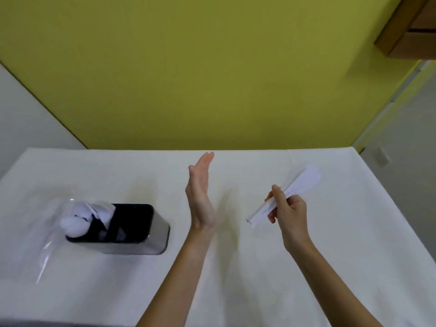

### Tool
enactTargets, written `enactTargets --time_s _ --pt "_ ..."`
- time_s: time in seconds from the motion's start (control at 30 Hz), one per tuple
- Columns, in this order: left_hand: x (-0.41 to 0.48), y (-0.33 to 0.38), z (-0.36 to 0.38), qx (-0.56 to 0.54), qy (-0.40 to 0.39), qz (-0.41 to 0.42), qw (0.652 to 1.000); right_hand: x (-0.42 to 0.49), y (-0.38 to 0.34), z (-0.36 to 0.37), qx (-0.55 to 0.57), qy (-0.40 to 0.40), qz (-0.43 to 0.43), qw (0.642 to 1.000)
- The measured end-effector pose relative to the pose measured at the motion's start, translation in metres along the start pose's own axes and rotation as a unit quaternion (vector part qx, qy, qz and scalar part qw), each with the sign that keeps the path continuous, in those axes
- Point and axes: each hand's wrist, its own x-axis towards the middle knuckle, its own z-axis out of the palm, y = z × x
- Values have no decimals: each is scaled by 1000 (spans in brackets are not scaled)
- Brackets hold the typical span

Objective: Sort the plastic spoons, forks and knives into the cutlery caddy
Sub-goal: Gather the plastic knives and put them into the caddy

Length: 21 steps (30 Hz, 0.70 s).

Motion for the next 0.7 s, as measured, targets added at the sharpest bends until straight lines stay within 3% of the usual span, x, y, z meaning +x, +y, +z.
enactTargets --time_s 0.13,0.27,0.53,0.7 --pt "29 64 -69 52 11 81 995 -8 -14 63 -7 -57 -33 998" --pt "43 109 -145 117 30 92 988 -29 -19 136 -28 -112 -67 991" --pt "51 105 -271 177 81 -2 981 -76 5 240 -124 -166 -124 970" --pt "56 66 -308 149 61 -89 983 -92 35 256 -335 -174 -196 905"
